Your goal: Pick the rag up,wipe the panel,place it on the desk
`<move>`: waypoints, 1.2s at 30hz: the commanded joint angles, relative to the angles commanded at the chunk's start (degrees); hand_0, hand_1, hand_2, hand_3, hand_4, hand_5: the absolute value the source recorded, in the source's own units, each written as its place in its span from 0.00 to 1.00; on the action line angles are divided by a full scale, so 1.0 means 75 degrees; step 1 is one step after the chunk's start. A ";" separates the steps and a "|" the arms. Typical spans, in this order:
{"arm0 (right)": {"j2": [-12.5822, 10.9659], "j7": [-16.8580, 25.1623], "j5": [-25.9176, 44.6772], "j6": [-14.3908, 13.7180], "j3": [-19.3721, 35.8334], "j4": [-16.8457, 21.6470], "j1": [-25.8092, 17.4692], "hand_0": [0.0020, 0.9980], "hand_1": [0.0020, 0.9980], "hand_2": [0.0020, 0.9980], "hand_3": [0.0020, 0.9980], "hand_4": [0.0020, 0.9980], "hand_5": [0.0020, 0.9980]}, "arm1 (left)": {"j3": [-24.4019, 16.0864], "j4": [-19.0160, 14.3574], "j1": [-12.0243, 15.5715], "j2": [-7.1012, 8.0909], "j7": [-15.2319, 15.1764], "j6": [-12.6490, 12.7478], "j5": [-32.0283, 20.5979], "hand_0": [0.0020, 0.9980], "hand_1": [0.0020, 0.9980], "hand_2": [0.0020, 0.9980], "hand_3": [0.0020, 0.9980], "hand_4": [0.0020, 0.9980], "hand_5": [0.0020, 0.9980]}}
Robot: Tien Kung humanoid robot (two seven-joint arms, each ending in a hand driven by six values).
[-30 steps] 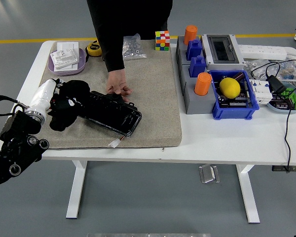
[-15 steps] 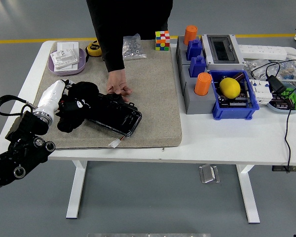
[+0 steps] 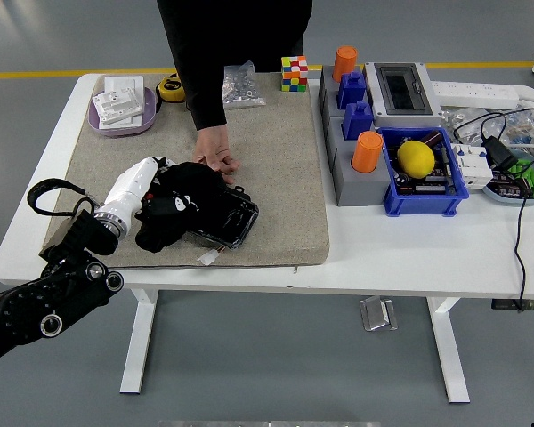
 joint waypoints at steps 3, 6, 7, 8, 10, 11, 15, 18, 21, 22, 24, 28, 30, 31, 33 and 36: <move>-0.0004 0.0002 0.0008 0.0005 -0.0010 -0.0003 -0.0009 0.72 0.59 0.66 0.58 0.99 0.53 | 0.0156 -0.0185 -0.0013 -0.0005 0.0013 -0.0007 -0.0033 0.23 0.28 0.52 0.40 0.29 0.00; -0.0008 0.0000 0.0023 0.0013 -0.0027 -0.0005 -0.0011 0.72 0.59 0.66 0.58 0.99 0.53 | 0.0297 -0.0319 -0.0060 -0.0002 0.0024 -0.0017 -0.0100 0.23 0.28 0.52 0.40 0.29 0.00; -0.0011 0.0001 0.0027 0.0012 -0.0032 -0.0007 -0.0009 0.72 0.59 0.66 0.58 0.99 0.53 | 0.0352 -0.0367 -0.0081 -0.0004 0.0027 -0.0022 -0.0129 0.23 0.28 0.52 0.40 0.29 0.00; -0.0013 0.0002 0.0029 0.0011 -0.0033 -0.0005 -0.0006 0.72 0.59 0.66 0.58 0.99 0.53 | 0.0401 -0.0399 -0.0100 -0.0007 0.0028 -0.0024 -0.0163 0.23 0.28 0.52 0.40 0.29 0.00; -0.0018 0.0003 0.0025 0.0010 -0.0030 -0.0003 0.0003 0.72 0.59 0.66 0.58 0.99 0.53 | 0.0589 -0.0496 -0.0161 -0.0016 0.0062 -0.0055 -0.0229 0.23 0.28 0.52 0.40 0.29 0.00; -0.0020 0.0004 0.0023 0.0007 -0.0027 -0.0002 0.0007 0.72 0.59 0.66 0.58 0.99 0.53 | 0.0659 -0.0526 -0.0182 -0.0023 0.0069 -0.0065 -0.0252 0.23 0.28 0.52 0.40 0.29 0.00; -0.0034 0.0002 0.0032 0.0009 -0.0039 0.0002 0.0009 0.72 0.59 0.66 0.58 0.99 0.53 | 0.0882 -0.0702 -0.0232 -0.0065 0.0100 -0.0117 -0.0330 0.23 0.28 0.52 0.40 0.29 0.00; -0.0043 -0.0002 0.0036 0.0016 -0.0047 -0.0002 0.0006 0.72 0.59 0.66 0.58 0.99 0.53 | 0.1016 -0.0831 -0.0268 -0.0081 0.0106 -0.0123 -0.0353 0.23 0.28 0.52 0.40 0.29 0.00; -0.0048 -0.0002 0.0037 0.0016 -0.0045 0.0002 0.0002 0.72 0.59 0.66 0.58 0.99 0.53 | 0.1045 -0.0844 -0.0261 -0.0097 0.0105 -0.0117 -0.0368 0.23 0.28 0.52 0.40 0.29 0.00; -0.0049 -0.0002 0.0041 0.0016 -0.0046 0.0003 -0.0001 0.72 0.59 0.66 0.58 0.99 0.53 | 0.1058 -0.0839 -0.0259 -0.0097 0.0099 -0.0109 -0.0392 0.23 0.28 0.52 0.40 0.29 0.00; -0.0051 -0.0004 0.0038 0.0017 -0.0049 -0.0001 -0.0005 0.72 0.59 0.66 0.58 0.99 0.53 | 0.1087 -0.0840 -0.0265 -0.0092 0.0099 -0.0101 -0.0395 0.23 0.28 0.52 0.40 0.29 0.00; -0.0055 -0.0008 0.0043 0.0018 -0.0053 -0.0003 -0.0007 0.72 0.59 0.66 0.58 0.99 0.53 | 0.1115 -0.0948 -0.0273 -0.0083 0.0107 -0.0104 -0.0383 0.23 0.28 0.52 0.40 0.29 0.00; -0.0050 -0.0009 0.0039 0.0018 -0.0053 -0.0004 -0.0009 0.72 0.59 0.66 0.58 0.99 0.53 | 0.1111 -0.1017 -0.0274 -0.0092 0.0110 -0.0106 -0.0376 0.23 0.28 0.52 0.40 0.29 0.00; -0.0044 -0.0007 0.0040 0.0015 -0.0052 -0.0005 -0.0011 0.72 0.59 0.66 0.58 0.99 0.53 | 0.1089 -0.1081 -0.0264 -0.0102 0.0118 -0.0113 -0.0365 0.23 0.28 0.52 0.40 0.29 0.00; -0.0035 -0.0006 0.0032 0.0013 -0.0049 -0.0003 -0.0016 0.72 0.59 0.66 0.58 0.99 0.53 | 0.1051 -0.1166 -0.0245 -0.0126 0.0119 -0.0109 -0.0351 0.23 0.28 0.52 0.40 0.29 0.00; -0.0023 -0.0005 0.0026 0.0011 -0.0051 -0.0005 -0.0026 0.72 0.59 0.66 0.58 0.99 0.53 | 0.1051 -0.1244 -0.0243 -0.0135 0.0127 -0.0114 -0.0324 0.23 0.28 0.51 0.40 0.30 0.00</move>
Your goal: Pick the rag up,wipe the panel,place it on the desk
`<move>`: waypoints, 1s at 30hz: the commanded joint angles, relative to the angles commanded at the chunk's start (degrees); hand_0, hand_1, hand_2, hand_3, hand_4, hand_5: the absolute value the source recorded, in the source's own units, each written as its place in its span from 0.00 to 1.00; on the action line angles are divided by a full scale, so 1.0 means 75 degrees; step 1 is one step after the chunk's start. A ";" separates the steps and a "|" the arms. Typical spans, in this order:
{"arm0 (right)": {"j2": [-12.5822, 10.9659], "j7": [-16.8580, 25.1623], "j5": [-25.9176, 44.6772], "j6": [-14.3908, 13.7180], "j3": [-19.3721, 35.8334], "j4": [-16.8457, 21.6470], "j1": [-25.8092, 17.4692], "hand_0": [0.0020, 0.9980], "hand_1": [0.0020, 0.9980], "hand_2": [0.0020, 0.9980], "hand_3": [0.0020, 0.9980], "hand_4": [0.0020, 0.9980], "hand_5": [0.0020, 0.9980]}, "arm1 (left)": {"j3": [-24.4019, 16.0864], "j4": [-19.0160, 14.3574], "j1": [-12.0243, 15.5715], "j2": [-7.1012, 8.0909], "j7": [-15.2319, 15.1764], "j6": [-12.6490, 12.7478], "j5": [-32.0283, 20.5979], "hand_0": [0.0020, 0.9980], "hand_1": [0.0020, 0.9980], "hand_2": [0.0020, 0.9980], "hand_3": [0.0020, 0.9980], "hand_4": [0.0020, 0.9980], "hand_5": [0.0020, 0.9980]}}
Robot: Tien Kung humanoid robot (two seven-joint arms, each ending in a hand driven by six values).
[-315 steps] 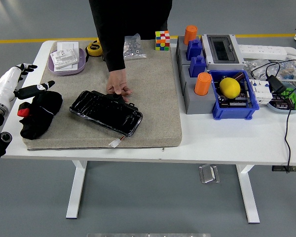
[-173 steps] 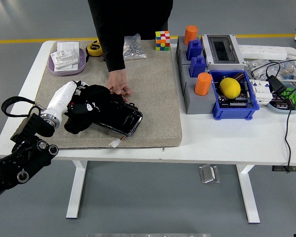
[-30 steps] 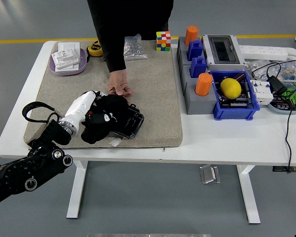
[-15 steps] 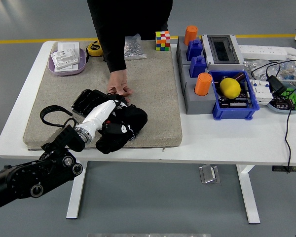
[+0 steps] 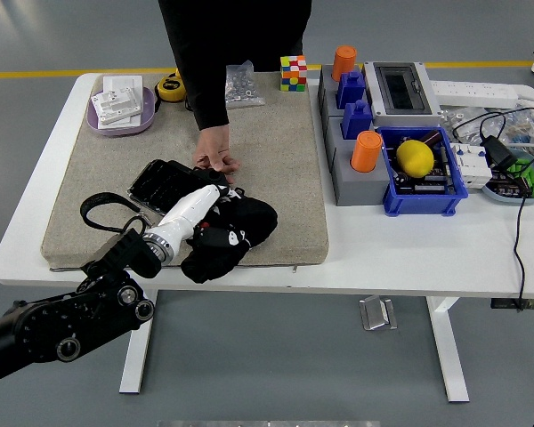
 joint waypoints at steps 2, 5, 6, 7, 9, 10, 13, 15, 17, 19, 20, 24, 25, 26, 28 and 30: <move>0.0004 0.0001 0.0001 -0.0002 -0.0001 0.0001 -0.0004 0.72 0.59 0.66 0.58 0.99 0.53 | -0.0010 -0.0041 0.0002 0.0005 0.0016 -0.0014 0.0013 0.23 0.28 0.51 0.40 0.30 0.00; 0.0005 -0.0002 -0.0001 -0.0002 -0.0007 -0.0001 -0.0010 0.72 0.59 0.66 0.58 0.99 0.53 | -0.0077 -0.0055 0.0027 -0.0008 0.0016 -0.0008 0.0026 0.23 0.28 0.51 0.40 0.30 0.00; 0.0005 -0.0002 -0.0002 -0.0001 -0.0014 0.0000 -0.0014 0.72 0.59 0.66 0.58 0.99 0.53 | -0.0099 -0.0039 0.0037 -0.0014 0.0013 0.0001 0.0029 0.23 0.28 0.51 0.40 0.30 0.00; 0.0006 -0.0003 -0.0003 0.0000 -0.0017 -0.0002 -0.0017 0.72 0.59 0.66 0.58 0.99 0.53 | -0.0122 -0.0020 0.0051 -0.0019 0.0012 0.0010 0.0036 0.23 0.28 0.51 0.40 0.30 0.00; 0.0007 -0.0004 -0.0004 0.0000 -0.0022 -0.0003 -0.0021 0.72 0.59 0.66 0.58 0.99 0.53 | -0.0146 0.0035 0.0071 -0.0029 0.0004 0.0024 0.0040 0.23 0.28 0.51 0.40 0.30 0.00; 0.0011 -0.0006 -0.0010 0.0001 -0.0022 -0.0004 -0.0020 0.72 0.59 0.66 0.58 0.99 0.53 | -0.0163 0.0089 0.0090 -0.0036 -0.0001 0.0035 0.0037 0.23 0.28 0.51 0.40 0.30 0.00; 0.0015 -0.0007 -0.0013 -0.0001 -0.0023 0.0000 -0.0018 0.72 0.59 0.66 0.58 0.99 0.53 | -0.0180 0.0325 0.0126 -0.0045 -0.0019 0.0067 0.0007 0.23 0.28 0.51 0.40 0.30 0.00; 0.0018 -0.0007 -0.0011 -0.0005 -0.0014 0.0002 -0.0019 0.72 0.59 0.66 0.58 0.99 0.53 | -0.0199 0.0488 0.0151 -0.0024 -0.0012 0.0082 0.0020 0.23 0.28 0.51 0.40 0.30 0.00; 0.0017 -0.0011 -0.0012 -0.0004 -0.0017 -0.0001 -0.0016 0.71 0.59 0.66 0.58 0.99 0.53 | -0.0227 0.0583 0.0163 0.0012 0.0025 0.0081 0.0054 0.23 0.27 0.51 0.40 0.30 0.00; 0.0017 -0.0010 -0.0012 -0.0006 -0.0008 0.0000 -0.0017 0.71 0.59 0.66 0.58 0.99 0.53 | -0.0266 0.0638 0.0177 0.0046 0.0055 0.0088 0.0097 0.23 0.27 0.51 0.40 0.30 0.00; 0.0017 -0.0010 -0.0014 -0.0007 -0.0005 0.0000 -0.0017 0.71 0.59 0.66 0.58 0.99 0.53 | -0.0287 0.0662 0.0182 0.0057 0.0061 0.0097 0.0109 0.23 0.27 0.51 0.40 0.30 0.00; 0.0028 -0.0008 -0.0013 -0.0004 -0.0003 -0.0002 -0.0024 0.72 0.59 0.66 0.58 0.99 0.53 | -0.0422 0.0723 0.0208 0.0097 0.0087 0.0167 0.0197 0.23 0.28 0.51 0.41 0.30 0.00; 0.0030 -0.0008 -0.0012 -0.0003 -0.0005 -0.0003 -0.0024 0.72 0.59 0.66 0.58 0.99 0.53 | -0.0443 0.0725 0.0212 0.0101 0.0090 0.0174 0.0213 0.23 0.28 0.51 0.41 0.30 0.00; 0.0034 -0.0005 -0.0017 -0.0003 0.0001 -0.0002 -0.0026 0.72 0.59 0.66 0.58 0.99 0.53 | -0.0509 0.0750 0.0218 0.0101 0.0085 0.0213 0.0254 0.23 0.28 0.51 0.41 0.30 0.00; 0.0038 -0.0003 -0.0020 -0.0005 0.0005 0.0000 -0.0026 0.72 0.59 0.66 0.58 0.99 0.53 | -0.0584 0.0780 0.0229 0.0108 0.0083 0.0251 0.0285 0.23 0.28 0.51 0.41 0.30 0.00; 0.0040 -0.0001 -0.0024 -0.0007 0.0010 0.0000 -0.0024 0.72 0.59 0.66 0.58 0.99 0.53 | -0.0640 0.0810 0.0237 0.0121 0.0081 0.0277 0.0315 0.23 0.27 0.51 0.40 0.30 0.00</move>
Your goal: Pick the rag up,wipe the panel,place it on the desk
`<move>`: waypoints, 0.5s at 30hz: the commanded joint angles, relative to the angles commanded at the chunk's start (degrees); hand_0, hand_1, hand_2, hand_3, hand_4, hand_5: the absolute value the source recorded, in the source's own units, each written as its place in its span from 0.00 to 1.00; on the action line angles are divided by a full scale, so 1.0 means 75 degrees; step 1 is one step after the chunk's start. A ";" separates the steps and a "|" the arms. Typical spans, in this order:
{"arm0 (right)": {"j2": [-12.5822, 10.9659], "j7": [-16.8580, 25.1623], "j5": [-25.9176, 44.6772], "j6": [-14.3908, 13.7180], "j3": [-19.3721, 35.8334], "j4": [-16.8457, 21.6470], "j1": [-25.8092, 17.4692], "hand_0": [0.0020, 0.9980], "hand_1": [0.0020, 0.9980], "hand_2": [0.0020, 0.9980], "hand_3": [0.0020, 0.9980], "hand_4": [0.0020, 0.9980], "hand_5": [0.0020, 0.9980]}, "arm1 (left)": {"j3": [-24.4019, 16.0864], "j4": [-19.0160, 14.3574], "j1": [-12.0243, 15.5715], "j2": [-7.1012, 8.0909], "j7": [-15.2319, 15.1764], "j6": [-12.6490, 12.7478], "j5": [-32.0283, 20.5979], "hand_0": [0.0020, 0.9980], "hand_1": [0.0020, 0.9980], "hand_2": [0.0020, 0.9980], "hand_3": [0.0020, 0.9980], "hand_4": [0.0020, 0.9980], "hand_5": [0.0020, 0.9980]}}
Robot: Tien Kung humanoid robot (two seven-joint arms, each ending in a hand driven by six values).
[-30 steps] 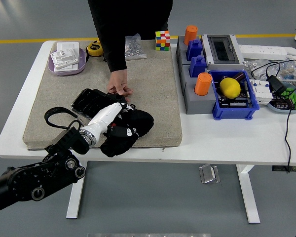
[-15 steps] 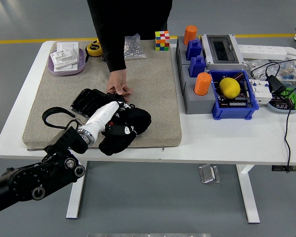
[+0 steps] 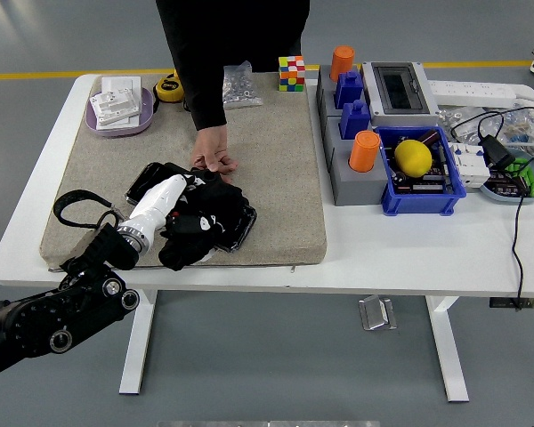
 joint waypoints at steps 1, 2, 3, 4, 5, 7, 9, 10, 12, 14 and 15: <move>0.0001 0.0002 0.0001 -0.0001 0.0004 0.0000 0.0001 0.72 0.59 0.66 0.58 0.99 0.53 | -0.0018 0.0006 0.0003 0.0007 0.0004 0.0007 0.0019 0.23 0.27 0.51 0.40 0.30 0.00; 0.0000 0.0002 0.0000 0.0001 0.0001 0.0005 0.0002 0.72 0.59 0.66 0.58 0.99 0.53 | -0.0052 0.0020 0.0009 0.0017 0.0012 0.0014 0.0049 0.23 0.27 0.51 0.40 0.30 0.00; 0.0000 0.0002 -0.0001 0.0002 0.0005 0.0005 0.0002 0.72 0.59 0.66 0.58 0.99 0.53 | -0.0074 0.0031 0.0011 0.0023 0.0021 0.0010 0.0070 0.23 0.27 0.51 0.40 0.30 0.00; 0.0002 0.0003 -0.0001 0.0002 0.0013 0.0002 0.0000 0.72 0.59 0.66 0.58 0.99 0.53 | -0.0095 0.0043 0.0013 0.0030 0.0027 0.0008 0.0086 0.23 0.27 0.51 0.40 0.30 0.00; 0.0003 0.0002 0.0000 0.0005 0.0014 0.0000 -0.0003 0.72 0.59 0.66 0.58 0.99 0.53 | -0.0113 0.0062 0.0014 0.0034 0.0028 0.0016 0.0093 0.23 0.27 0.51 0.40 0.30 0.00; 0.0002 0.0000 -0.0002 0.0009 0.0021 -0.0001 -0.0006 0.72 0.59 0.66 0.58 0.99 0.53 | -0.0210 0.0134 0.0023 0.0041 0.0040 0.0032 0.0156 0.23 0.27 0.51 0.40 0.30 0.00; 0.0000 -0.0001 -0.0006 0.0011 0.0020 0.0001 -0.0004 0.72 0.59 0.66 0.58 0.99 0.53 | -0.0292 0.0202 0.0029 0.0052 0.0041 0.0043 0.0195 0.23 0.27 0.51 0.40 0.30 0.00; 0.0001 -0.0001 -0.0008 0.0010 0.0026 0.0002 -0.0004 0.72 0.59 0.66 0.58 0.99 0.53 | -0.0319 0.0228 0.0029 0.0061 0.0039 0.0049 0.0200 0.23 0.27 0.51 0.40 0.30 0.00; 0.0000 -0.0001 -0.0010 0.0008 0.0025 0.0004 0.0001 0.71 0.59 0.66 0.58 0.99 0.53 | -0.0393 0.0285 0.0033 0.0088 0.0038 0.0059 0.0246 0.22 0.27 0.51 0.41 0.30 0.00; 0.0001 -0.0001 -0.0008 0.0007 0.0029 0.0003 0.0002 0.71 0.59 0.66 0.58 0.99 0.53 | -0.0477 0.0341 0.0042 0.0106 0.0033 0.0066 0.0271 0.22 0.27 0.51 0.41 0.30 0.00; 0.0001 -0.0003 -0.0012 0.0008 0.0028 0.0002 0.0003 0.71 0.59 0.66 0.58 0.99 0.53 | -0.0532 0.0373 0.0051 0.0111 0.0026 0.0074 0.0289 0.22 0.27 0.51 0.41 0.30 0.00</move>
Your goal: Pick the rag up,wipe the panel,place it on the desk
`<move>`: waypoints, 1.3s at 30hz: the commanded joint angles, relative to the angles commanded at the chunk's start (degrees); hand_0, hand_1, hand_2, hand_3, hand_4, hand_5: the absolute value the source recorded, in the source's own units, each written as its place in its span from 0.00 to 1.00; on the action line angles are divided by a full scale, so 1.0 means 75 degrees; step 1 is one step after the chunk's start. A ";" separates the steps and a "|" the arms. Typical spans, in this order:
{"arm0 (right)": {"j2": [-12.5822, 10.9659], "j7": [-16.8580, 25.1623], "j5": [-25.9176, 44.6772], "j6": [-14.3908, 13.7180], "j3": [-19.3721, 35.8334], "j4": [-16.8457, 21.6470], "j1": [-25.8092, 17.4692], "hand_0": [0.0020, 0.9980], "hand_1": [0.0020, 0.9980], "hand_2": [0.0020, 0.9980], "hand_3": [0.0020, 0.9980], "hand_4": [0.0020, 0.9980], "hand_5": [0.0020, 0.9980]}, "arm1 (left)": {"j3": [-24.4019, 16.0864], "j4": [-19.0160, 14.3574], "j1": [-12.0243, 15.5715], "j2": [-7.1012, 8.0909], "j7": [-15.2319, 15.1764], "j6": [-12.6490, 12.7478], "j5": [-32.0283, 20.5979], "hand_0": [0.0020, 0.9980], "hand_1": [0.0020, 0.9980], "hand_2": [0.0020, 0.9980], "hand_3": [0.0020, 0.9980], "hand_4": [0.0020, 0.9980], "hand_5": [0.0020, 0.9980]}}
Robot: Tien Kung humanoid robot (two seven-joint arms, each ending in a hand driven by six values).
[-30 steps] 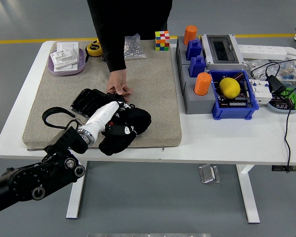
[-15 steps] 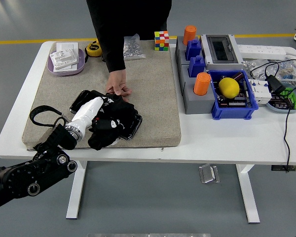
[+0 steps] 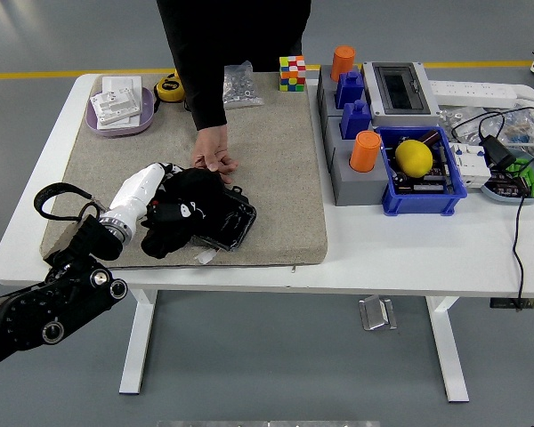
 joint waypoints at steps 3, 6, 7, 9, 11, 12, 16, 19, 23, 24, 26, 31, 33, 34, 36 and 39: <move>0.0002 0.0000 -0.0002 0.0001 0.0007 -0.0001 -0.0001 0.72 0.59 0.66 0.58 0.99 0.53 | -0.0131 0.0093 0.0014 0.0013 -0.0011 0.0019 0.0027 0.23 0.27 0.51 0.40 0.30 0.00; 0.0003 0.0001 -0.0002 0.0004 0.0003 0.0001 0.0000 0.72 0.59 0.66 0.58 0.99 0.53 | -0.0230 0.0194 0.0020 0.0034 -0.0020 0.0044 0.0049 0.23 0.27 0.51 0.40 0.30 0.00; 0.0001 0.0002 0.0003 0.0003 0.0002 0.0004 0.0002 0.72 0.59 0.66 0.58 0.99 0.53 | -0.0285 0.0232 0.0025 0.0038 -0.0026 0.0067 0.0094 0.23 0.27 0.51 0.40 0.30 0.00; 0.0000 0.0001 0.0005 0.0005 0.0000 0.0004 0.0007 0.72 0.59 0.66 0.58 0.99 0.53 | -0.0391 0.0284 0.0040 0.0040 -0.0027 0.0086 0.0136 0.22 0.27 0.51 0.40 0.30 0.00; 0.0002 0.0000 0.0004 0.0006 0.0008 0.0002 0.0006 0.72 0.59 0.66 0.58 0.99 0.53 | -0.0493 0.0338 0.0048 0.0039 -0.0035 0.0104 0.0193 0.22 0.27 0.51 0.40 0.30 0.00; 0.0002 0.0000 0.0004 0.0005 0.0009 0.0002 0.0007 0.72 0.59 0.66 0.58 0.99 0.53 | -0.0551 0.0375 0.0050 0.0038 -0.0041 0.0117 0.0212 0.22 0.27 0.51 0.40 0.30 0.00; 0.0004 0.0001 0.0004 0.0003 0.0013 0.0007 0.0005 0.71 0.59 0.66 0.58 0.99 0.53 | -0.0783 0.0518 0.0056 0.0041 -0.0051 0.0158 0.0320 0.22 0.27 0.51 0.40 0.30 0.00; 0.0006 0.0000 0.0003 0.0004 0.0011 0.0004 0.0003 0.71 0.59 0.66 0.58 0.99 0.53 | -0.0940 0.0633 0.0053 0.0041 -0.0052 0.0175 0.0378 0.22 0.27 0.51 0.40 0.30 0.00; 0.0005 -0.0001 0.0006 0.0005 0.0003 0.0004 -0.0001 0.72 0.59 0.66 0.58 0.99 0.53 | -0.1069 0.0769 0.0041 0.0032 -0.0059 0.0201 0.0449 0.22 0.27 0.51 0.40 0.30 0.00; 0.0005 -0.0002 0.0006 0.0006 -0.0004 0.0005 0.0001 0.72 0.59 0.66 0.58 0.99 0.53 | -0.1105 0.0826 0.0040 0.0025 -0.0059 0.0203 0.0449 0.22 0.27 0.51 0.40 0.30 0.00; 0.0004 0.0000 0.0011 0.0004 -0.0011 0.0007 0.0001 0.72 0.59 0.66 0.58 0.99 0.53 | -0.1150 0.0902 0.0040 0.0009 -0.0053 0.0207 0.0490 0.22 0.26 0.51 0.40 0.30 0.00; 0.0003 0.0002 0.0017 0.0008 -0.0017 0.0008 -0.0003 0.72 0.59 0.66 0.58 0.99 0.53 | -0.1241 0.0920 0.0062 -0.0043 -0.0026 0.0199 0.0584 0.22 0.26 0.51 0.40 0.30 0.00; 0.0004 0.0004 0.0021 0.0011 -0.0021 0.0009 -0.0008 0.72 0.59 0.66 0.58 0.99 0.53 | -0.1243 0.0846 0.0064 -0.0056 -0.0016 0.0196 0.0637 0.22 0.26 0.51 0.40 0.30 0.00; 0.0005 0.0005 0.0020 0.0012 -0.0021 0.0011 -0.0009 0.72 0.59 0.66 0.58 0.99 0.53 | -0.1240 0.0821 0.0062 -0.0065 -0.0014 0.0198 0.0665 0.22 0.26 0.51 0.40 0.30 0.00; 0.0010 0.0010 0.0022 0.0009 -0.0028 0.0014 -0.0007 0.72 0.59 0.66 0.58 0.99 0.53 | -0.1205 0.0791 0.0061 -0.0087 -0.0005 0.0189 0.0655 0.22 0.26 0.51 0.40 0.30 0.00; 0.0012 0.0015 0.0012 0.0003 -0.0015 0.0022 -0.0008 0.71 0.59 0.66 0.58 0.99 0.53 | -0.1063 0.0742 0.0054 -0.0109 0.0014 0.0177 0.0634 0.22 0.26 0.51 0.40 0.30 0.00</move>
